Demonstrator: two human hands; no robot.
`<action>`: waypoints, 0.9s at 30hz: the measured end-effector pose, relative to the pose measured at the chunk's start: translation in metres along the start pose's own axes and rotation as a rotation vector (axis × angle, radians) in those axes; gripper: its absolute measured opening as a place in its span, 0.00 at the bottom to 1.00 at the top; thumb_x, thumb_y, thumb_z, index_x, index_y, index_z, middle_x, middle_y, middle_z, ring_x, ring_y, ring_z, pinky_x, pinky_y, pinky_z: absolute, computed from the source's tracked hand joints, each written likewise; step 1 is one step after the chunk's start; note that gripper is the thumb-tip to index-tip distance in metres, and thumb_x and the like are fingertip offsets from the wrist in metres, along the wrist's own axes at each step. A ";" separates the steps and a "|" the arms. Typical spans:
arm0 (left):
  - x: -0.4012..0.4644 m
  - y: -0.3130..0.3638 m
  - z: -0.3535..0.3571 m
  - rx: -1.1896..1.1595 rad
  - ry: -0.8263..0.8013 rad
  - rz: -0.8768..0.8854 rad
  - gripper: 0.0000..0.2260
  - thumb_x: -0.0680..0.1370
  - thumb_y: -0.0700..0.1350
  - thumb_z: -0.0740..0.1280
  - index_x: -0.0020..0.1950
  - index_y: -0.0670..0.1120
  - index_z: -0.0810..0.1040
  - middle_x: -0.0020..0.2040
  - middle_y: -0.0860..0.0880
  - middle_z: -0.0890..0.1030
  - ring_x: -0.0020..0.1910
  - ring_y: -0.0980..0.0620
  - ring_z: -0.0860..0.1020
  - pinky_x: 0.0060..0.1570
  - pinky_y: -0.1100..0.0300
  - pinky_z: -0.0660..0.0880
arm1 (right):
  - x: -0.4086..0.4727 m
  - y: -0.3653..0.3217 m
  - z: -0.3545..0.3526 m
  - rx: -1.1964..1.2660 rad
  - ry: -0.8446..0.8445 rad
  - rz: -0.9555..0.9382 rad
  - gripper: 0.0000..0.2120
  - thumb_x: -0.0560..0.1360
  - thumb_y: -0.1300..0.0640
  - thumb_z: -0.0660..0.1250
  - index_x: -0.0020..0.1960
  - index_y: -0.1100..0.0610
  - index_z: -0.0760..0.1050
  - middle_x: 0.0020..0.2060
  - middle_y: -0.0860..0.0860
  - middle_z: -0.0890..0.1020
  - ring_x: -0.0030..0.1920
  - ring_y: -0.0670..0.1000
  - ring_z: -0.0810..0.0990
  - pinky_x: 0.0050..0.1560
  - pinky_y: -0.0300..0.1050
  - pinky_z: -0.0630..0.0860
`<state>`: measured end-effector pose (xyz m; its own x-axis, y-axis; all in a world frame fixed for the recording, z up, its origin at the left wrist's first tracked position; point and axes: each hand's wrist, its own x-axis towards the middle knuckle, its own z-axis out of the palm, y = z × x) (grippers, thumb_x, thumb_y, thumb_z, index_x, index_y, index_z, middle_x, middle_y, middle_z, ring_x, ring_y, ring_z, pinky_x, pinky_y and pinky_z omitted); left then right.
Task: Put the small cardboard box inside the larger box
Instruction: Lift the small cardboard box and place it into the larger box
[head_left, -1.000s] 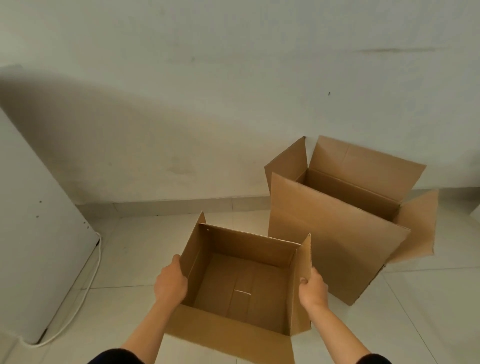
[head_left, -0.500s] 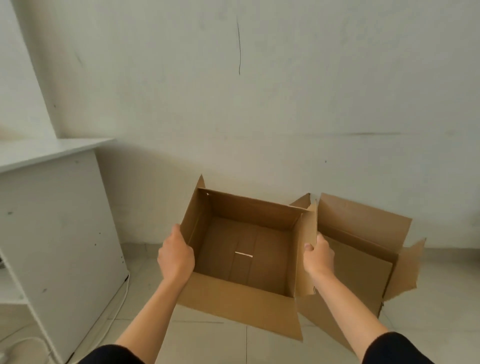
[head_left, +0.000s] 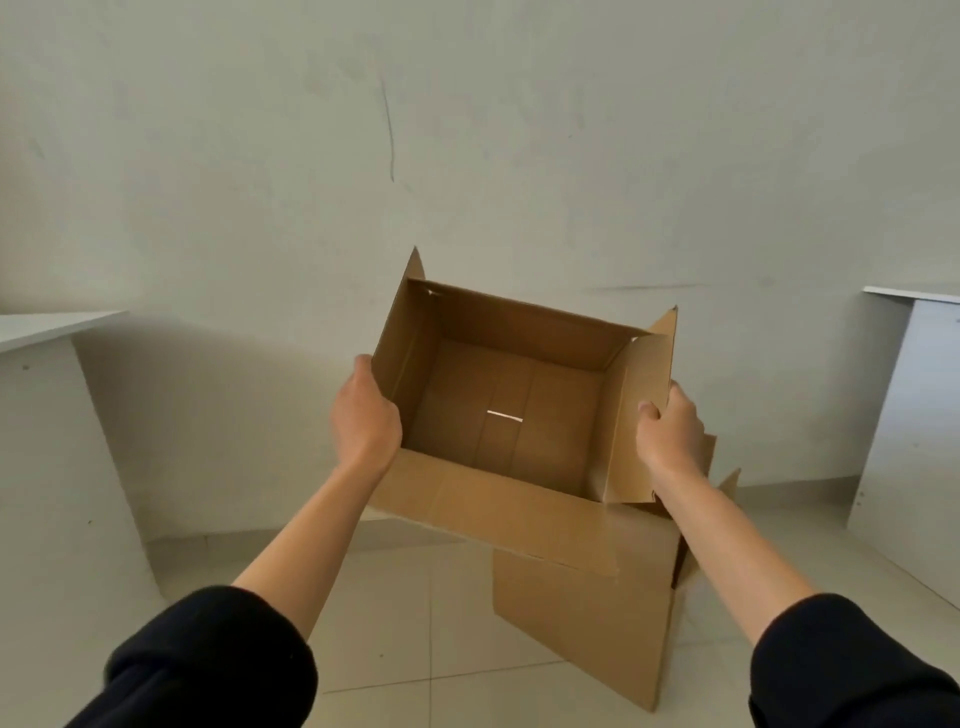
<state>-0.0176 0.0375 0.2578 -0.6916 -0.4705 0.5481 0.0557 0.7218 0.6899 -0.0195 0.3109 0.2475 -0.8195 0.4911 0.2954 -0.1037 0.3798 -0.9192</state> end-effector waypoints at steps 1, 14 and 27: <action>0.006 0.010 0.012 -0.011 -0.022 0.020 0.22 0.77 0.29 0.55 0.70 0.43 0.65 0.54 0.39 0.80 0.48 0.41 0.79 0.48 0.47 0.79 | 0.009 0.003 -0.007 -0.005 0.034 0.009 0.23 0.81 0.61 0.55 0.74 0.59 0.56 0.73 0.57 0.63 0.72 0.59 0.62 0.70 0.56 0.62; 0.092 0.077 0.196 -0.038 -0.341 0.148 0.18 0.79 0.31 0.55 0.67 0.42 0.72 0.62 0.40 0.77 0.60 0.39 0.76 0.59 0.47 0.76 | 0.165 0.078 -0.040 -0.057 0.136 0.239 0.23 0.80 0.63 0.56 0.74 0.60 0.56 0.73 0.58 0.62 0.72 0.61 0.62 0.71 0.56 0.63; 0.062 0.038 0.286 0.005 -0.512 0.122 0.17 0.79 0.32 0.56 0.67 0.40 0.72 0.62 0.38 0.78 0.57 0.38 0.78 0.56 0.49 0.77 | 0.186 0.172 -0.008 -0.232 0.032 0.403 0.18 0.80 0.65 0.53 0.70 0.64 0.62 0.68 0.61 0.69 0.67 0.63 0.68 0.64 0.56 0.69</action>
<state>-0.2644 0.1810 0.1823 -0.9438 -0.0756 0.3218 0.1550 0.7587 0.6327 -0.1855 0.4733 0.1467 -0.7501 0.6584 -0.0622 0.3516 0.3174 -0.8807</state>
